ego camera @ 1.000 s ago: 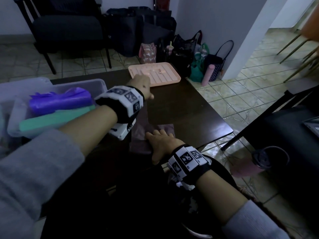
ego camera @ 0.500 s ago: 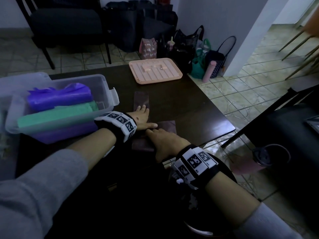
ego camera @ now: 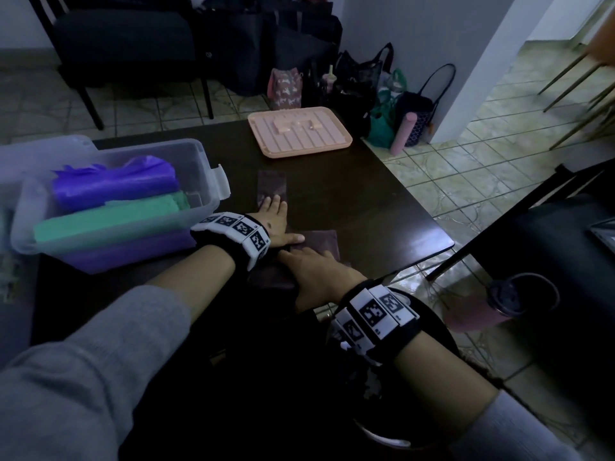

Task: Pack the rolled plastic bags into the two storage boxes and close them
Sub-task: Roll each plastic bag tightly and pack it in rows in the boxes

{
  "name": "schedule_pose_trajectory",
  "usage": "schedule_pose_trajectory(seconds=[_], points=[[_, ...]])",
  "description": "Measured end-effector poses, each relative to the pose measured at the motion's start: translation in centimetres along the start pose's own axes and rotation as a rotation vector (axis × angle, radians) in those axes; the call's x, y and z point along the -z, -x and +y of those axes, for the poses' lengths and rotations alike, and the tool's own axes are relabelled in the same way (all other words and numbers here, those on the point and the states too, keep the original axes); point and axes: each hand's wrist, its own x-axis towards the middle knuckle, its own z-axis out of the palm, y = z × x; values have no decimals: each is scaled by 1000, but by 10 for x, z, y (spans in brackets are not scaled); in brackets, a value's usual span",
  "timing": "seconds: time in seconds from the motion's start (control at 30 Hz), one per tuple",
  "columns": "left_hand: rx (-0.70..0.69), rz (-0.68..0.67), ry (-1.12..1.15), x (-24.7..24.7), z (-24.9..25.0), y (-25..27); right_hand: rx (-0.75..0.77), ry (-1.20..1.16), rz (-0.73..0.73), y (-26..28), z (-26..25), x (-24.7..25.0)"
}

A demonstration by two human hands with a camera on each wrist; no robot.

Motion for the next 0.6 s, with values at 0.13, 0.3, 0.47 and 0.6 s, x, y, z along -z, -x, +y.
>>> schedule_pose_trajectory(seconds=[0.13, 0.3, 0.47, 0.6], points=[[-9, 0, 12, 3, -1, 3, 7, 80, 59, 5, 2, -7], [-28, 10, 25, 5, -1, 5, 73, -74, 175, 7, 5, -8], [-55, 24, 97, 6, -5, 8, 59, -167, 179, 5, 9, -4], [-73, 25, 207, 5, -10, 10, 30, -58, 147, 4, 14, 1]])
